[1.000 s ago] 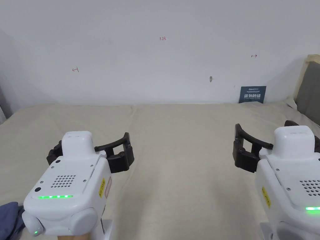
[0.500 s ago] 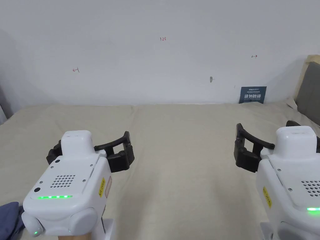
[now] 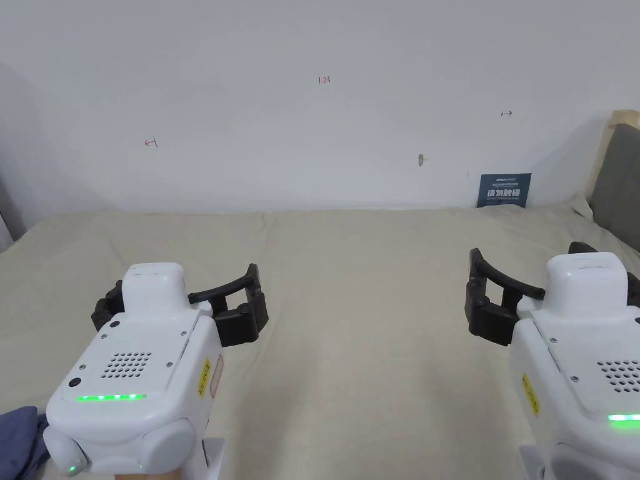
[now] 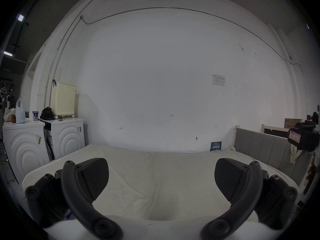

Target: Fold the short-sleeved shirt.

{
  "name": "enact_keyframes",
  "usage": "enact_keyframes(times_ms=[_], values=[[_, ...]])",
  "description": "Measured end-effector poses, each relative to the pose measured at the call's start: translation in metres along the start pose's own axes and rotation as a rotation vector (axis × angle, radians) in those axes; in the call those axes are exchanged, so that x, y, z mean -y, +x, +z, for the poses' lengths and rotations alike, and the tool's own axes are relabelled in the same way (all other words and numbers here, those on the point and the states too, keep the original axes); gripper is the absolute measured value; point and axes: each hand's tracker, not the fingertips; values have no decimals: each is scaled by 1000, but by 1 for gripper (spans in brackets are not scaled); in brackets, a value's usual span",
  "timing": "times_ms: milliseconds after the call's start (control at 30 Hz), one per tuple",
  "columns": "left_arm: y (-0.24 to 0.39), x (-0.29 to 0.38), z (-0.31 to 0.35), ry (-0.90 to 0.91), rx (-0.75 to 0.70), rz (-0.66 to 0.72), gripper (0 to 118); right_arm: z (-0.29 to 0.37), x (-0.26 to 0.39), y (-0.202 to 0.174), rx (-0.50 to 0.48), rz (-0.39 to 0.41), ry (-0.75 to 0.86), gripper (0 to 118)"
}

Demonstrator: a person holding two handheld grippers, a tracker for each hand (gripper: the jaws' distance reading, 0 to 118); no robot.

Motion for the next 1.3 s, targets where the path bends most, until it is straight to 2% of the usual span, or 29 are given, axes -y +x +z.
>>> enact_keyframes(times_ms=[1300], values=[[-4, -1, 4, -4, 3, 2, 118, 4, -3, -1, -5, 0, 9, 92]])
